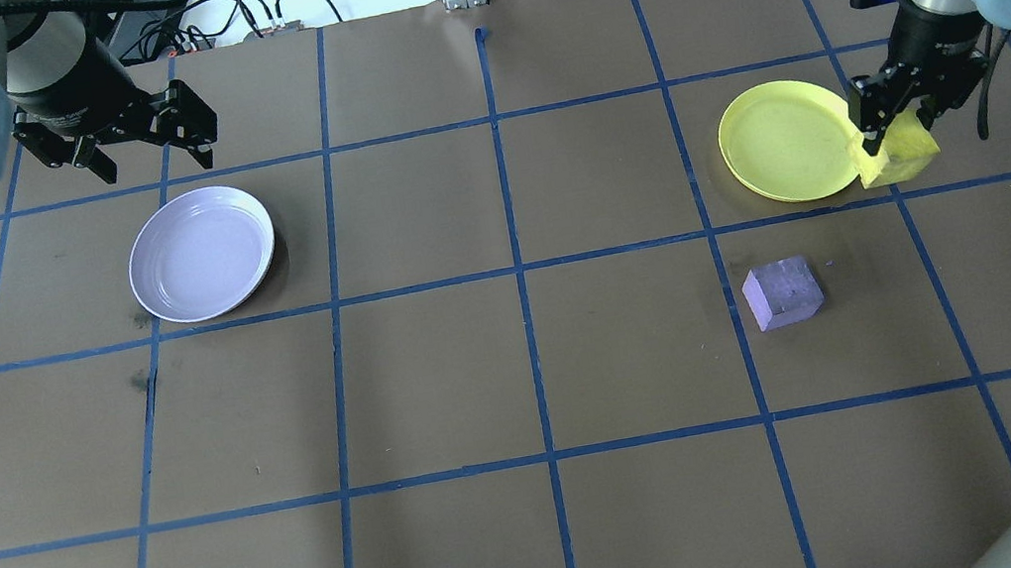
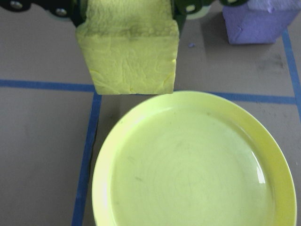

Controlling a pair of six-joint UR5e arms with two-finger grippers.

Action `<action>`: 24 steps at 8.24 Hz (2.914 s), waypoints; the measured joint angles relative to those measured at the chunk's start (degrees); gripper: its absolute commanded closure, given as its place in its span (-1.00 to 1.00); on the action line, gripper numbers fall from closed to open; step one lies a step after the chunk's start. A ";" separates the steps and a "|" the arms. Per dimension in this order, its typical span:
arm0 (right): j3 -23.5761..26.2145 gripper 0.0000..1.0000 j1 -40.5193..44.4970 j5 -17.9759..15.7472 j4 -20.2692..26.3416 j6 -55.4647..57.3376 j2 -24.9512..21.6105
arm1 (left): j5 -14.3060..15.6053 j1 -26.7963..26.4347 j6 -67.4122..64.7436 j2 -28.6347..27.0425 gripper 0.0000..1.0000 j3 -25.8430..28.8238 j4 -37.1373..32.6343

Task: Sort blocks by color into plates

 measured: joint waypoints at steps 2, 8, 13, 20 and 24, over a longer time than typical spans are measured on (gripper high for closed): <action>-11.70 1.00 4.90 0.63 3.35 5.78 7.84 | 0.02 0.07 0.00 0.07 -1.00 0.00 -0.02; -14.83 -1.00 7.86 -0.54 2.52 11.89 15.48 | 0.06 0.21 0.03 0.05 -1.00 -0.07 -0.06; -6.30 -1.00 11.96 -0.73 6.56 13.35 2.95 | 0.02 0.41 0.04 0.09 -1.00 -0.04 -0.02; 20.05 -1.00 12.95 2.00 -9.07 9.84 -7.49 | 0.09 0.52 0.79 0.85 -1.00 -0.03 -0.12; 23.49 0.45 12.96 1.56 -12.46 6.81 -6.96 | 0.11 0.52 0.91 0.40 -1.00 -0.03 -0.18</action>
